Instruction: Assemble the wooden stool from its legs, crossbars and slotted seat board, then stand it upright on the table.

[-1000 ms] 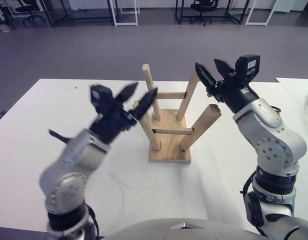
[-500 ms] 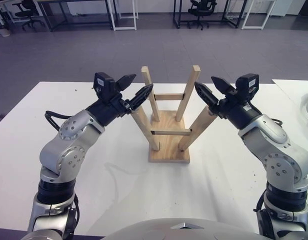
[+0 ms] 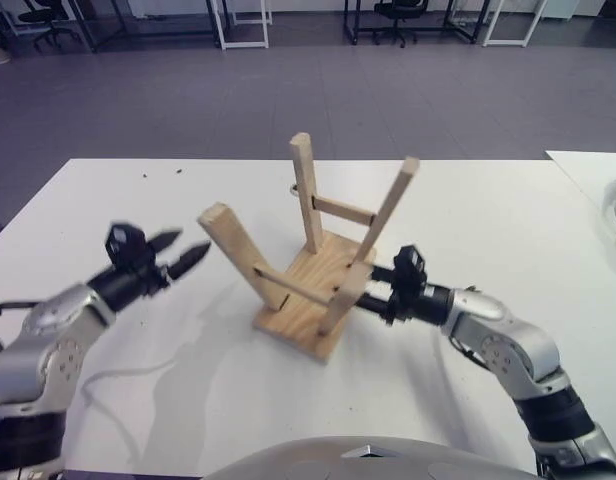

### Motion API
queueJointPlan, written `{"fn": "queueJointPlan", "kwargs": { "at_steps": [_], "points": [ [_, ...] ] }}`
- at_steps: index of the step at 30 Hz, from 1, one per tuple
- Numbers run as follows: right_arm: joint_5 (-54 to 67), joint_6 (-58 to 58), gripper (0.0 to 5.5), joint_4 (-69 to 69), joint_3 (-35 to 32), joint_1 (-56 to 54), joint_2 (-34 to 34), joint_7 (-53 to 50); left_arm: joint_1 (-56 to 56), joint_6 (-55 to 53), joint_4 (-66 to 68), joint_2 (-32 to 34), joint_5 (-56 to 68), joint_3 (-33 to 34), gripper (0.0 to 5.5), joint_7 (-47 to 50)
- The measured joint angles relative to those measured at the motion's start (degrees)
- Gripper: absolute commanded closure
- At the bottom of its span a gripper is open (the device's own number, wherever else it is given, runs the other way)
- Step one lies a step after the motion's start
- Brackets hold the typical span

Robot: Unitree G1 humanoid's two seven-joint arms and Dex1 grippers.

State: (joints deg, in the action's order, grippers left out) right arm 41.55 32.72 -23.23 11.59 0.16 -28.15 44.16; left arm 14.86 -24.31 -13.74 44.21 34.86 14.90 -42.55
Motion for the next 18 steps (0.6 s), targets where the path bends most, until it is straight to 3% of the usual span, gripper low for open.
{"fn": "queueJointPlan", "kwargs": {
  "at_steps": [5,9,14,18],
  "points": [
    [-7.0,-3.64,2.06,5.28,-7.71,12.82,-11.24,3.67,12.45,3.77,-5.08,4.67,-9.5,-7.63,1.84,-8.88],
    [-17.55,-11.8,2.06,26.75,-7.74,0.37,-8.9,0.48,7.2,6.99,-3.18,3.84,-17.39,-13.62,1.84,-7.26],
    [-31.02,-27.14,2.06,56.56,-0.43,-23.01,3.55,-3.7,-10.84,14.83,12.97,-6.62,-26.46,-19.0,1.84,3.16],
    [-28.16,-28.13,2.06,49.34,-1.27,-15.81,2.23,2.55,-20.99,17.25,26.64,-17.62,-25.76,-15.27,1.84,11.96]
  ]
}}
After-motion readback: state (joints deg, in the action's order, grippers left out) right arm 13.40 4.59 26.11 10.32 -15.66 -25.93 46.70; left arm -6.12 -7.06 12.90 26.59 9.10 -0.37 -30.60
